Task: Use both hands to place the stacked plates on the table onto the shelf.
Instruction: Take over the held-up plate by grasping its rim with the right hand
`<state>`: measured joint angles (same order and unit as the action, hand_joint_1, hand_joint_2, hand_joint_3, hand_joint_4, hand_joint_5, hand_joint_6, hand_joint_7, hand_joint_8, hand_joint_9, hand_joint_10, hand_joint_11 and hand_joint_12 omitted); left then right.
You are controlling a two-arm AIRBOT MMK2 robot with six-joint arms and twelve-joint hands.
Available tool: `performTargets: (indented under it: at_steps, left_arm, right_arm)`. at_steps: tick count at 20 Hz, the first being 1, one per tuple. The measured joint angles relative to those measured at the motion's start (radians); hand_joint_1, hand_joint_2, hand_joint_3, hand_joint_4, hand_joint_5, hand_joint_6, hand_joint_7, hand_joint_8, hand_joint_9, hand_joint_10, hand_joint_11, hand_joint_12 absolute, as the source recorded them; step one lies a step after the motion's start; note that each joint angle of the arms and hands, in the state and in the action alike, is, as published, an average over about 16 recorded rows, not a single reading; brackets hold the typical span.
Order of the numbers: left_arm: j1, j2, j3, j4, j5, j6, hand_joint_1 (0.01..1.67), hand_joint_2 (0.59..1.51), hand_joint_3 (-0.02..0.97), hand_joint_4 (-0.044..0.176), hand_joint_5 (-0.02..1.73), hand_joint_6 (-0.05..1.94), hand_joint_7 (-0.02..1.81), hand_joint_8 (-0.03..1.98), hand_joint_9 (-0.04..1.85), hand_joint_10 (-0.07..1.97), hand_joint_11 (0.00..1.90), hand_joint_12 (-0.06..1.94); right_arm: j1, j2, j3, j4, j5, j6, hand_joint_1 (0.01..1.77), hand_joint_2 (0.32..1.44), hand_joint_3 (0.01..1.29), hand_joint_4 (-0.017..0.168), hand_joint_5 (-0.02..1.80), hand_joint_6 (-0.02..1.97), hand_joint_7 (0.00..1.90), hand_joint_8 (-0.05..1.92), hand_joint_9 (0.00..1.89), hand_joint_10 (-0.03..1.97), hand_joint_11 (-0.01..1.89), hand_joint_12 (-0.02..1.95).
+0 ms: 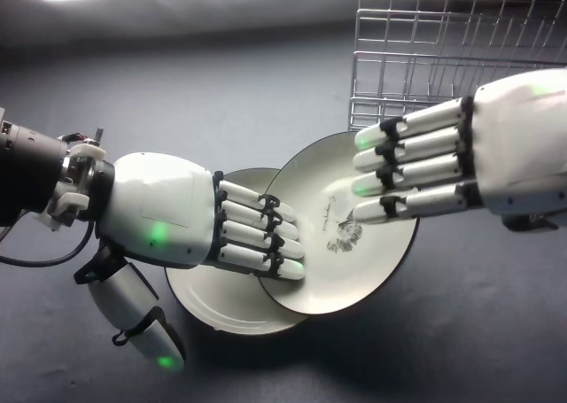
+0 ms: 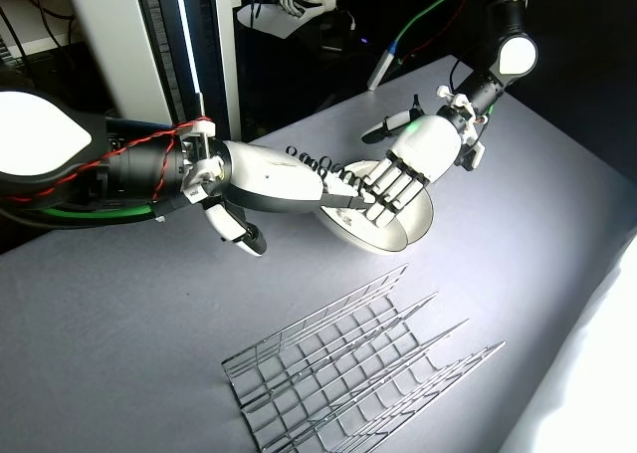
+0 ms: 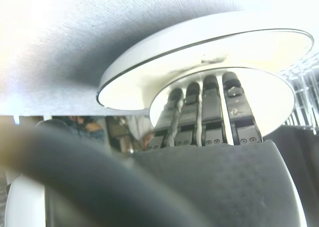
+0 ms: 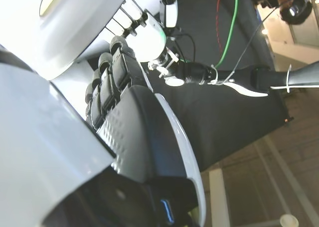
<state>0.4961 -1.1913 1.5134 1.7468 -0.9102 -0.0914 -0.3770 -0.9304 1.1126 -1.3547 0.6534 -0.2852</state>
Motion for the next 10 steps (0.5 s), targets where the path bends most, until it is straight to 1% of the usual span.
performTargets:
  at_steps: [10]
  left_arm:
    - [0.000,-0.004,0.013,-0.002,-0.006,0.000,0.01,1.021,0.019,-0.003,-0.01,-0.03,-0.02,-0.02,0.01,-0.02,0.01,0.01]
  right_arm:
    - [-0.029,-0.116,0.029,0.044,-0.089,0.000,1.23,0.93,0.01,0.007,0.02,0.02,0.01,0.01,0.02,0.00,0.01,0.00]
